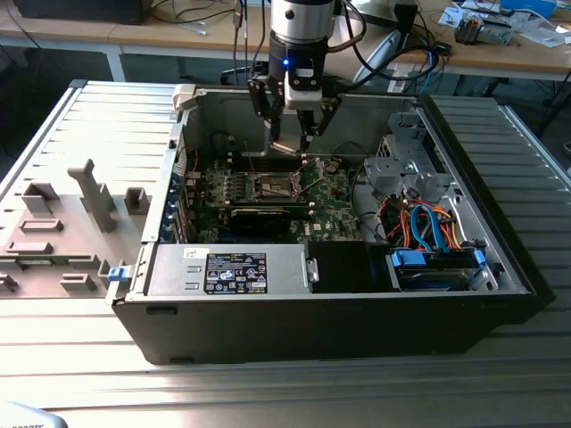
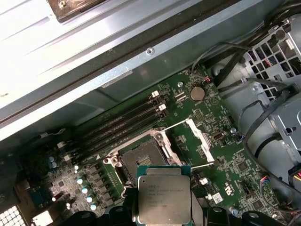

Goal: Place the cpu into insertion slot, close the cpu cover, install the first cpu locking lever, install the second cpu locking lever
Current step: 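Place the cpu into insertion slot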

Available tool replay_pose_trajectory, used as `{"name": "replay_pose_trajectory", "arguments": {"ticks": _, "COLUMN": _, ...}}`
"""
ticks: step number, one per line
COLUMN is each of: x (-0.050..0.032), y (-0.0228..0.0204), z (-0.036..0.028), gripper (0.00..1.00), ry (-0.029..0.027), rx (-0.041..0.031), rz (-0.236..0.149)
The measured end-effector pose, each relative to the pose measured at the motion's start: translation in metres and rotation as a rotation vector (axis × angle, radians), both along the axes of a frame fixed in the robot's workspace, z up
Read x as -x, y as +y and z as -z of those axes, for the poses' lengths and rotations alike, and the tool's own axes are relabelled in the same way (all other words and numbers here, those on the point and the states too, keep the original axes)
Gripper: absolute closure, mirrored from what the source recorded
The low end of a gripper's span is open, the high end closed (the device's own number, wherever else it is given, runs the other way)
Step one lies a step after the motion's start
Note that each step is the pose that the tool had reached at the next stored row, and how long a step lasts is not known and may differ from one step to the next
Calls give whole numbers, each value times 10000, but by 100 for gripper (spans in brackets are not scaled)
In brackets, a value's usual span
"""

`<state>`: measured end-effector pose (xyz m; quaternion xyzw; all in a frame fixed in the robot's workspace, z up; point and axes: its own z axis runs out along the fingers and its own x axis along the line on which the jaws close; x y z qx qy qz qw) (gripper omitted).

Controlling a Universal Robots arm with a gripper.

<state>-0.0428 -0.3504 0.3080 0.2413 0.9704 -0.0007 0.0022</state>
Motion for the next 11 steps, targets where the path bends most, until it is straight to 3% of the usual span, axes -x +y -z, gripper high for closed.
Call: {"name": "replay_pose_trajectory", "arguments": {"ticks": 11, "x": 0, "y": 0, "z": 3, "gripper": 45, "ry": -1, "rx": 34, "rz": 194}}
